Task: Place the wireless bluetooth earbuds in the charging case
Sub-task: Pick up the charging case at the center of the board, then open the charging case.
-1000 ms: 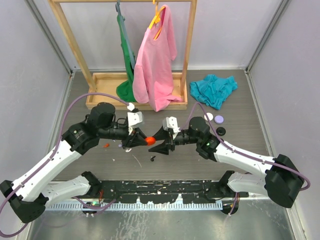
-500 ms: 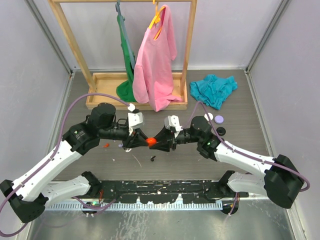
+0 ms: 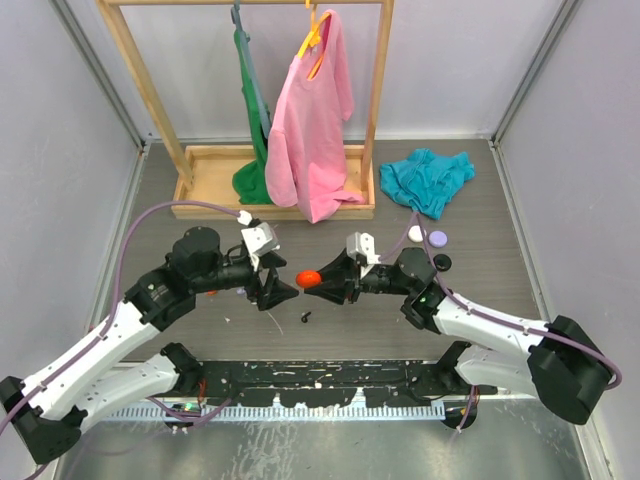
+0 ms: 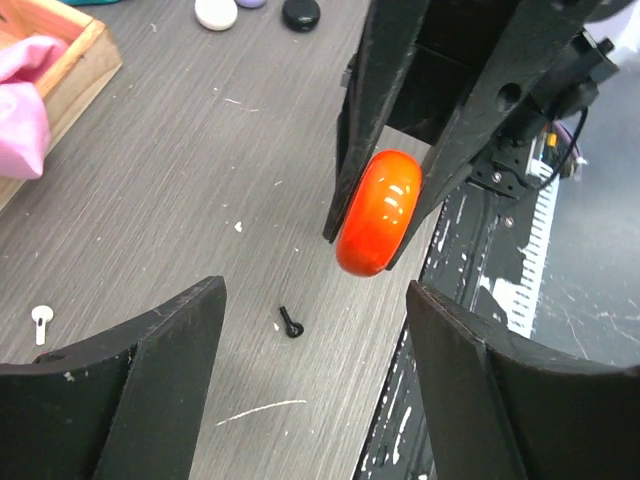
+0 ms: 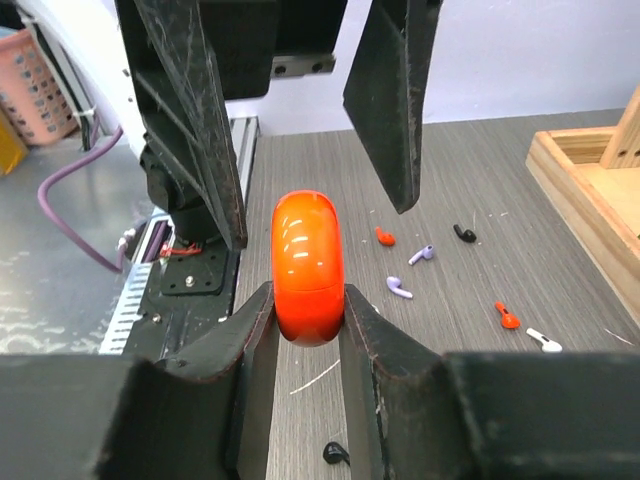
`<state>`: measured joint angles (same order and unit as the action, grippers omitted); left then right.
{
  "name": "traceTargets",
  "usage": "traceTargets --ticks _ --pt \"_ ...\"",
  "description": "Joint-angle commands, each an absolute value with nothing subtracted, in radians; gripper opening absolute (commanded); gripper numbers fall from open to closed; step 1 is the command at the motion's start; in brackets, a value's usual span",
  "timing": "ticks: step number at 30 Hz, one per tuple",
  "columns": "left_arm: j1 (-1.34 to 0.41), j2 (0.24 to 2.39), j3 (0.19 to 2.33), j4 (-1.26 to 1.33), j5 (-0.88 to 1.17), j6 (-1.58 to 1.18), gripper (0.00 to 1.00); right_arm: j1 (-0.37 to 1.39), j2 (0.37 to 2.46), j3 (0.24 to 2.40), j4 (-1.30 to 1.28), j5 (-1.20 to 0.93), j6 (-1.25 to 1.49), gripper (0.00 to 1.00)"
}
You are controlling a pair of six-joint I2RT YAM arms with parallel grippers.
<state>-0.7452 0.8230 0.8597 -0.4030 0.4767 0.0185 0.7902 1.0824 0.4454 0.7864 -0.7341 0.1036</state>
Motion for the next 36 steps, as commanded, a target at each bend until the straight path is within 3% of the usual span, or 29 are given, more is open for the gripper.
traceTargets --ticks 1,13,36 --pt "-0.746 0.771 0.801 -0.162 0.382 -0.096 0.75 0.787 1.060 0.419 0.975 -0.668 0.183 0.02" --pt "-0.746 0.780 0.739 -0.020 0.371 -0.200 0.79 0.787 1.150 0.378 1.119 -0.698 0.248 0.01" --pt "-0.746 0.833 0.793 -0.077 0.166 -0.326 0.83 0.787 1.186 0.348 1.201 -0.733 0.253 0.01"
